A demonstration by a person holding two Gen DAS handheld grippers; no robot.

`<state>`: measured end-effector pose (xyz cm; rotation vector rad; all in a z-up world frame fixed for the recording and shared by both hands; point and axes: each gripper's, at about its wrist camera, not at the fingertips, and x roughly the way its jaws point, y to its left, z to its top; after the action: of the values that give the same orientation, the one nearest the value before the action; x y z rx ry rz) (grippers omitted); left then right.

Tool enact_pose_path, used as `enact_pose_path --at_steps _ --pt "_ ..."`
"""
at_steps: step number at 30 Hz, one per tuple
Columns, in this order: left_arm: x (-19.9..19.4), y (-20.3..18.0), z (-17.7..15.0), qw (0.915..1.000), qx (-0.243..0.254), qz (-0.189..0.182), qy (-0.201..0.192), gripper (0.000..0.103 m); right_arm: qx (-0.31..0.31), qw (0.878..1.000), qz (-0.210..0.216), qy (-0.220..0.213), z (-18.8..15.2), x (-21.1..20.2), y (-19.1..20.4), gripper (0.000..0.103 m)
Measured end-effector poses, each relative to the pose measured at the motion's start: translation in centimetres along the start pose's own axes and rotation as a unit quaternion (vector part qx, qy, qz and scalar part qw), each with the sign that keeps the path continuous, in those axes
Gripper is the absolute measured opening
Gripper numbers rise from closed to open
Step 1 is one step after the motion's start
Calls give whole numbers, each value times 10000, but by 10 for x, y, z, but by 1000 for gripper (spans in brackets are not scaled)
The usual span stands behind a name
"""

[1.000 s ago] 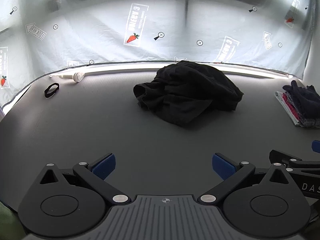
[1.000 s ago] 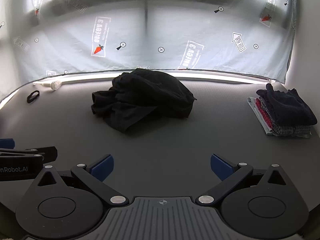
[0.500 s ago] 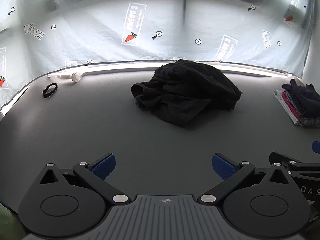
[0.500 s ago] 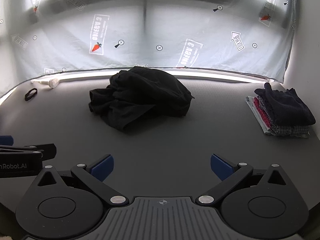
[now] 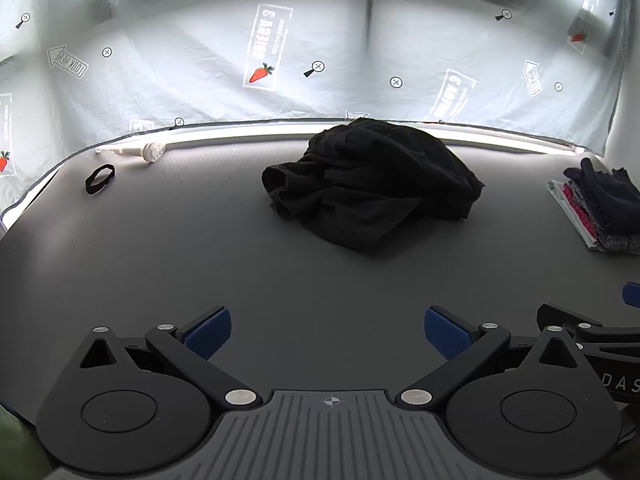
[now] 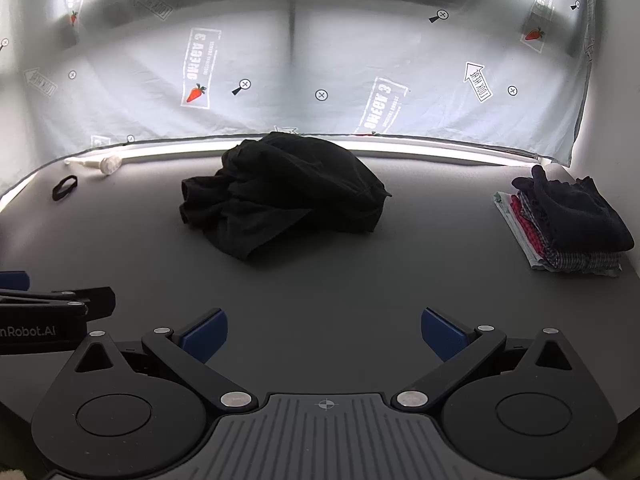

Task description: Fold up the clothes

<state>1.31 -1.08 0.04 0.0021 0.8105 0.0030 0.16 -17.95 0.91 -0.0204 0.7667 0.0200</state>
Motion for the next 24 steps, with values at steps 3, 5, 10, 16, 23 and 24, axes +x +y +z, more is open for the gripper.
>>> enact_pose_path --at_steps 3,5,10,16,23,24 --pt "0 -1 1 10000 -1 11 -1 103 -1 10000 2 10 2 0 0 103" --pt "0 -2 1 10000 11 9 6 103 5 10000 8 14 1 0 -1 103" --pt "2 -3 0 10000 25 -9 35 103 39 10000 10 39 1 1 -3 103" --pt "4 -2 -1 10000 6 -38 74 103 84 9999 11 94 1 3 -6 103" --pt "6 0 6 9998 9 -205 -28 101 59 10000 25 -34 8 8 -9 103" --pt "7 -1 7 9998 31 -201 -29 101 43 10000 29 -38 9 10 -10 103"
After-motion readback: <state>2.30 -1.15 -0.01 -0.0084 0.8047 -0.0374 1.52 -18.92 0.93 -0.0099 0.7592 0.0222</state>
